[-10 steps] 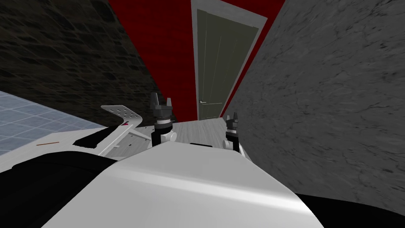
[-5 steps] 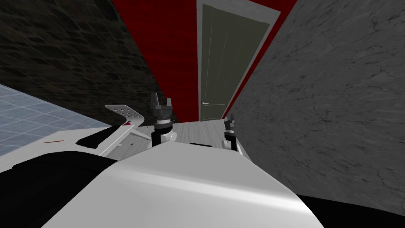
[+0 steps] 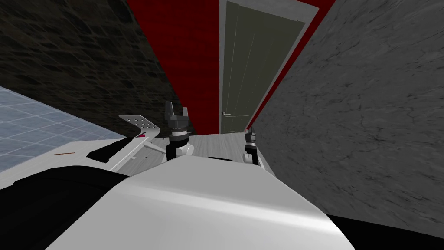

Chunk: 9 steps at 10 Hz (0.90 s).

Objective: Pull the door open

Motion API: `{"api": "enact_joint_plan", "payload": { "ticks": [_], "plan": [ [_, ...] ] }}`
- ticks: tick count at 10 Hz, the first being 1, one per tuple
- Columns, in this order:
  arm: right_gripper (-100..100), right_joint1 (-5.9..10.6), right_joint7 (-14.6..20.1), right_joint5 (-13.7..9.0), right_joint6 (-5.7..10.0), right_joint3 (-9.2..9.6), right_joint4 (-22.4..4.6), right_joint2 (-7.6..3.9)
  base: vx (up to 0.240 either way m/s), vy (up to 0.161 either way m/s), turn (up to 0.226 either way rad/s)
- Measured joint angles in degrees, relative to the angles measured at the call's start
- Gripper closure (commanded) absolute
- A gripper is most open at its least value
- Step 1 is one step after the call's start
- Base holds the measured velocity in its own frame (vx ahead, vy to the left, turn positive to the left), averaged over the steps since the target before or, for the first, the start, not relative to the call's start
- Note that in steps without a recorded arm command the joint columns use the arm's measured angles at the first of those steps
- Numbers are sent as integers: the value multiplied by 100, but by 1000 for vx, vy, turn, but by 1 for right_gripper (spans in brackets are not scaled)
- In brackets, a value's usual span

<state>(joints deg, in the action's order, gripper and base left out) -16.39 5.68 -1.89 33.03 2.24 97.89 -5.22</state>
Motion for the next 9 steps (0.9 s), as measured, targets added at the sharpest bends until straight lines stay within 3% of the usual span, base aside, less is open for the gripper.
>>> {"api": "enact_joint_plan", "payload": {
  "ticks": [2, 9],
  "plan": [
    [-100, 119, -22, -16, 81, 11, -331, -7, 99, 42, 89],
    [-100, 648, 10, -159, 373, -32, -1662, -195, 112, 38, 90]
  ]
}}
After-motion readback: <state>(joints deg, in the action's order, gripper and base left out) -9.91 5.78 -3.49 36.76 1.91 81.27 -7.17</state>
